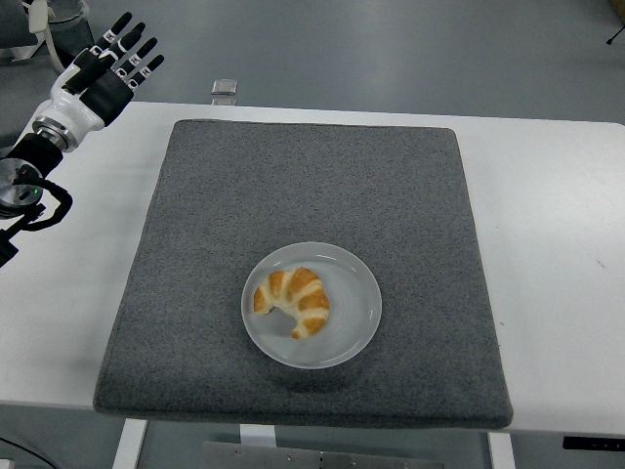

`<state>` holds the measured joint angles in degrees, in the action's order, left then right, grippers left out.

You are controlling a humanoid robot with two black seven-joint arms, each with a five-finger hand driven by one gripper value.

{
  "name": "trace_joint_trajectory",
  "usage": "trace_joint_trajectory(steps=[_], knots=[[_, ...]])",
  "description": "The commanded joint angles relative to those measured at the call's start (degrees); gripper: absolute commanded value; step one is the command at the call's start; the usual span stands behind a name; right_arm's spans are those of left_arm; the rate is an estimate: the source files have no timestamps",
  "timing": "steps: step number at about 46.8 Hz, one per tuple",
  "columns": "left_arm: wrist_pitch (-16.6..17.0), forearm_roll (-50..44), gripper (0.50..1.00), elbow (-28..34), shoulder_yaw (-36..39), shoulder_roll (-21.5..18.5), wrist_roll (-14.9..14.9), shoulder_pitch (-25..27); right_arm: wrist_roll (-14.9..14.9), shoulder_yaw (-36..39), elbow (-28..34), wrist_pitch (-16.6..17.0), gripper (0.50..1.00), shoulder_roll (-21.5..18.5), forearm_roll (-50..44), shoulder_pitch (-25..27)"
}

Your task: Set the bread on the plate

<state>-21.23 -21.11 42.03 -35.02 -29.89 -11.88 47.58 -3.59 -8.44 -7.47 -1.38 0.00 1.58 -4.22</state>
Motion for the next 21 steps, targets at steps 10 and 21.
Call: trace_joint_trajectory(steps=[10, 21], knots=[[2.15, 0.54, 0.994, -2.13, -0.31, 3.52, 0.01, 0.15, 0.08, -0.09, 0.0, 0.06, 0.93, 0.0, 0.18, 0.0], [2.59, 0.63, 0.994, -2.48, -0.4, 6.42, -0.08, 0.41, 0.08, -0.18, 0.0, 0.41, 0.93, 0.0, 0.09, 0.0]])
